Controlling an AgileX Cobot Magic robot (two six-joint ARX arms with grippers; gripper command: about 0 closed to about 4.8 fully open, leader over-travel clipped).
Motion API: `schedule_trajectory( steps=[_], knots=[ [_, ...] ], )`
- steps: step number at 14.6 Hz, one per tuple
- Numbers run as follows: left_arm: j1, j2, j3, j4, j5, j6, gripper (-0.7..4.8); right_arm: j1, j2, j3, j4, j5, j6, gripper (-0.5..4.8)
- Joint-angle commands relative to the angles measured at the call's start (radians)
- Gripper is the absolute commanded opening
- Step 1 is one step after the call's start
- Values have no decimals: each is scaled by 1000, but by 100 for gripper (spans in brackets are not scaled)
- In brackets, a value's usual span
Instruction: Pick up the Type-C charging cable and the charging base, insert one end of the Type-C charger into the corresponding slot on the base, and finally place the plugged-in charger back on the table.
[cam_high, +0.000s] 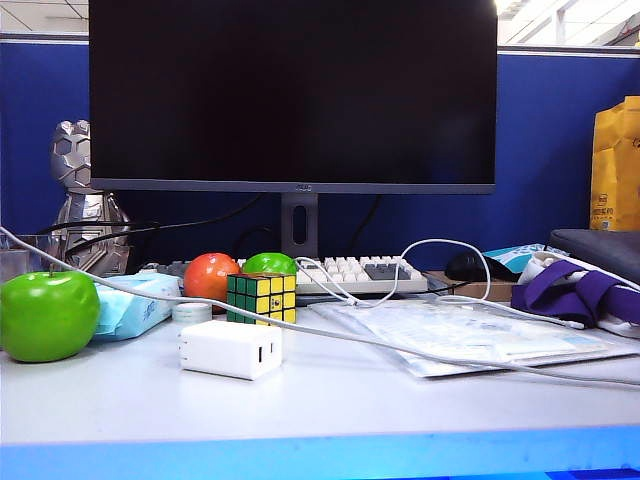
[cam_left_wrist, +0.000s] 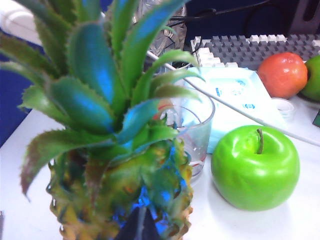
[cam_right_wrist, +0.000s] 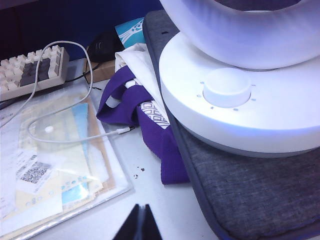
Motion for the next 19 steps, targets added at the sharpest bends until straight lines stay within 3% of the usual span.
schedule_trajectory(
  steps=[1, 5, 7, 8, 9, 10, 15, 19],
  knots=[
    [0, -2, -1, -14, 2, -3, -6, 0, -1, -7, 0, -3, 2, 0],
    [0, -2, -1, -14, 1, -3, -5, 0, -1, -7, 2, -3, 2, -1],
    [0, -2, 1, 21, 1, -43, -5, 0, -1, -5, 38, -3, 4, -1],
    [0, -2, 2, 74, -3, -105, -5, 0, -1, 3, 93, -4, 5, -1],
    [0, -2, 16, 89, -72, -312, -5, 0, -1, 43, 114, -3, 9, -1],
    [0, -2, 32, 83, -94, -393, -5, 0, -1, 77, 113, -5, 12, -1],
    [0, 14, 144, 161, -138, -378, -5, 0, 61, 286, 96, -10, 11, -1],
    [0, 179, 328, 173, -137, -212, -5, -1, 311, 492, 160, -53, -11, -1]
  ],
)
